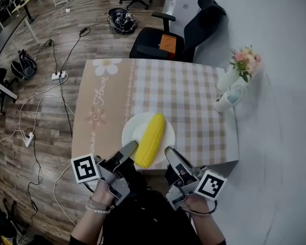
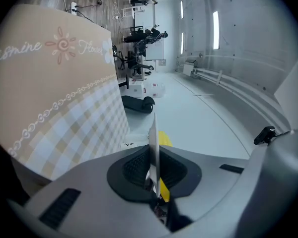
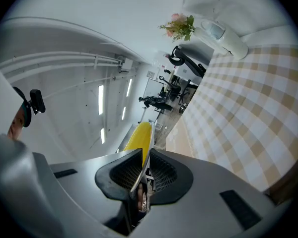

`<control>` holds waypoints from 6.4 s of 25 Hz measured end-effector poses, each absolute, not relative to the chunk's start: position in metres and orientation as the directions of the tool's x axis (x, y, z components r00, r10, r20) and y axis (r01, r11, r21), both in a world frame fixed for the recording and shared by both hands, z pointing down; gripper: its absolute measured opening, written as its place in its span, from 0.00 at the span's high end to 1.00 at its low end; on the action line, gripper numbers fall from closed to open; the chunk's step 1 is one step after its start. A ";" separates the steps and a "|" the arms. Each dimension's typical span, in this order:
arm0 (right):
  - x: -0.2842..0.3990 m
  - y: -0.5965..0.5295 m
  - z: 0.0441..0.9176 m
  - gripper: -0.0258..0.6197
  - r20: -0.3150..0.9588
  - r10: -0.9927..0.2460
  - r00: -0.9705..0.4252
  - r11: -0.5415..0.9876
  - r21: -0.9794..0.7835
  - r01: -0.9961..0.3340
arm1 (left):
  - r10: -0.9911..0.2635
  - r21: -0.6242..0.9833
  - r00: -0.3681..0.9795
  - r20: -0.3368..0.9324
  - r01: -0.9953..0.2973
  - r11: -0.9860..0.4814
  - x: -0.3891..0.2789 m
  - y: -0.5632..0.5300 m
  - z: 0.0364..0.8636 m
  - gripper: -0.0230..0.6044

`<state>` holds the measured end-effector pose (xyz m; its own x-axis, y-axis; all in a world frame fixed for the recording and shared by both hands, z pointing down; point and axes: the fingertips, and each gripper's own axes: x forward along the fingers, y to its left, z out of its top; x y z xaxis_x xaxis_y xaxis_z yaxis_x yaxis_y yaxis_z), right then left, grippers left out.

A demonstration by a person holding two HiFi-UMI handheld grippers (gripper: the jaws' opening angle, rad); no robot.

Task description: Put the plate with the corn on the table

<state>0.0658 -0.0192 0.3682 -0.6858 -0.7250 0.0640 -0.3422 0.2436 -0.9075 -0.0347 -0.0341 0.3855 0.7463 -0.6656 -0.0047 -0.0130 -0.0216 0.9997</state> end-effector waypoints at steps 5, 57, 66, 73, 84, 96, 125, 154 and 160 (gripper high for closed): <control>0.050 -0.043 0.363 0.85 0.078 -0.728 -0.681 0.235 -0.904 -0.356 | -0.660 0.999 0.751 -0.011 -0.012 -0.031 -0.051 -0.058 0.381 0.91; 0.075 -0.126 0.437 0.89 0.206 -0.701 -0.682 0.040 -0.944 -0.326 | -0.693 0.995 0.715 0.098 -0.077 0.062 -0.022 -0.122 0.446 0.91; 0.070 -0.135 0.476 0.89 0.253 -0.696 -0.672 0.012 -0.932 -0.363 | -0.671 0.981 0.717 0.190 -0.163 0.104 -0.027 -0.131 0.486 0.91; 0.070 -0.135 0.496 0.89 0.269 -0.712 -0.649 -0.050 -0.941 -0.334 | -0.659 0.984 0.732 0.176 -0.151 0.096 -0.030 -0.134 0.494 0.91; 0.070 -0.136 0.495 0.89 0.239 -0.737 -0.633 -0.054 -0.954 -0.296 | -0.648 0.988 0.745 0.156 -0.128 0.091 -0.029 -0.136 0.491 0.91; 0.077 -0.133 0.498 0.89 0.245 -0.747 -0.618 -0.051 -0.948 -0.313 | -0.644 0.989 0.751 0.143 -0.132 0.066 -0.026 -0.132 0.489 0.80; 0.092 -0.122 0.531 0.89 0.349 -0.713 -0.608 -0.108 -0.911 -0.397 | -0.662 0.964 0.714 0.226 -0.262 0.047 -0.046 -0.132 0.525 0.93; 0.082 -0.117 0.598 0.87 0.532 -0.623 -0.573 -0.259 -0.831 -0.492 | -0.610 0.884 0.667 0.427 -0.449 0.129 -0.050 -0.136 0.591 0.92; 0.081 -0.117 0.601 0.85 0.587 -0.572 -0.573 -0.246 -0.789 -0.563 | -0.612 0.876 0.654 0.445 -0.460 0.146 -0.051 -0.137 0.592 0.92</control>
